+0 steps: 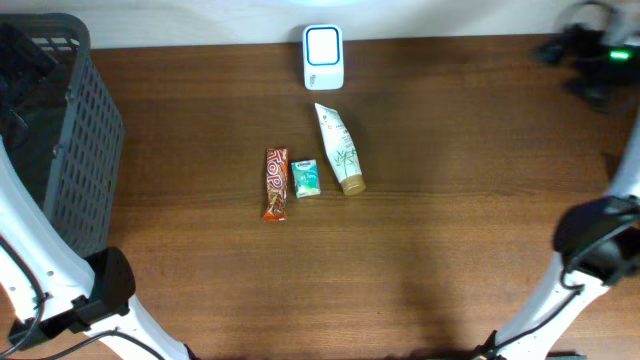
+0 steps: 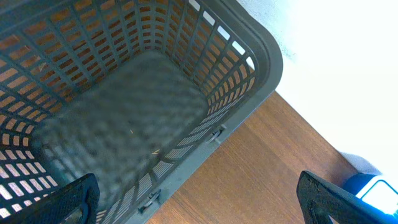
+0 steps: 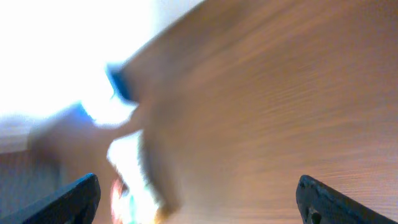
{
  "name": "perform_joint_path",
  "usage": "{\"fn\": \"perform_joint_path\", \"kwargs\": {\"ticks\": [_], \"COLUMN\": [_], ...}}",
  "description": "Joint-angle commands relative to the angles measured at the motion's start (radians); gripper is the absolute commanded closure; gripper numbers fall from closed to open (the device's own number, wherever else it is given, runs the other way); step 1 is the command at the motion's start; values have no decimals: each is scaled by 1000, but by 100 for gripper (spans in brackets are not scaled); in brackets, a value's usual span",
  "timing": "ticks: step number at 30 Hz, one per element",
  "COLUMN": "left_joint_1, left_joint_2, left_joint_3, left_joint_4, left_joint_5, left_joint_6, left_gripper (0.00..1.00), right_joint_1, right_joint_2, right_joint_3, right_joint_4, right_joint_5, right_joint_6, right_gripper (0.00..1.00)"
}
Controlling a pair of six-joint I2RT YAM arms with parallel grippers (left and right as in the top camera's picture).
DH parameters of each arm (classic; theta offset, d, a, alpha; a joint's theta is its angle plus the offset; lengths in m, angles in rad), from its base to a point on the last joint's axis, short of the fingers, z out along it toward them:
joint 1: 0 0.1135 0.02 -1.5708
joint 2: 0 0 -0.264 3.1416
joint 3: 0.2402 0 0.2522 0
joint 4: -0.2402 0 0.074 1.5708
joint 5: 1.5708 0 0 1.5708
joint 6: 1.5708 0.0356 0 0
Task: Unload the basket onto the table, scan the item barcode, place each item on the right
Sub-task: 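Carry the wipes pack right and drop it at the table's right edge, then grasp the white Pantene tube and raise it to the scanner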
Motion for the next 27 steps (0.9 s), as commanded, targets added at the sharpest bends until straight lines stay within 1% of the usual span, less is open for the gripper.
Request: {"fn": "perform_joint_path", "kwargs": {"ticks": [1, 3, 5, 6, 7, 9, 10, 11, 13, 15, 19, 20, 22, 23, 24, 25, 26, 27], "left_joint_1": [3, 3, 3, 3, 3, 3, 3, 3, 3, 3, 3, 3, 3, 3, 3, 3, 3, 3], "left_joint_2": [-15, -15, -15, -15, -15, -15, -15, -15, -15, -15, -15, -15, -15, -15, -15, -15, -15, -15], "left_joint_3": [8, 8, 8, 8, 8, 8, 8, 8, 8, 8, 8, 8, 8, 8, 8, 8, 8, 8], "left_joint_4": [0, 0, 0, 0, 0, 0, 0, 0, 0, 0, 0, 0, 0, 0, 0, 0, 0, 0], "left_joint_5": [-8, -8, -8, -8, -8, -8, -8, -8, -8, -8, -8, -8, -8, -8, -8, -8, -8, -8], "left_joint_6": [-5, -5, -5, -5, -5, -5, -5, -5, -5, -5, -5, -5, -5, -5, -5, -5, -5, -5], "left_gripper": [1, 1, 1, 1, 1, 1, 1, 1, 1, 1, 1, 1, 1, 1, 1, 1, 1, 1], "right_joint_1": [236, 398, 524, 562, 604, 625, 625, 624, 625, 625, 630, 633, 644, 651, 661, 669, 676, 677], "right_joint_2": [40, 54, 77, 86, 101, 120, 133, 140, 142, 159, 178, 180, 180, 180, 180, 180, 180, 180], "right_joint_3": [-77, -144, -191, -207, -237, -295, -327, -362, -422, -470, -543, -558, -573, -573, -573, -573, -572, -571], "right_joint_4": [-16, 46, 115, 144, 196, 267, 293, 318, 368, 421, 472, 479, 498, 513, 533, 551, 570, 578], "right_joint_5": [-5, 137, 203, 226, 292, 308, 264, 200, 129, 67, 37, 37, 16, 0, -4, -3, -2, -3], "right_joint_6": [-198, -194, -193, -183, -121, -69, -59, -64, -71, -71, -70, -68, -62, -61, -53, -35, -32, -32], "right_gripper": [1, 1, 1, 1, 1, 0, 1, 2, 5, 5, 10, 17, 26, 36, 41, 50, 76, 91]}}
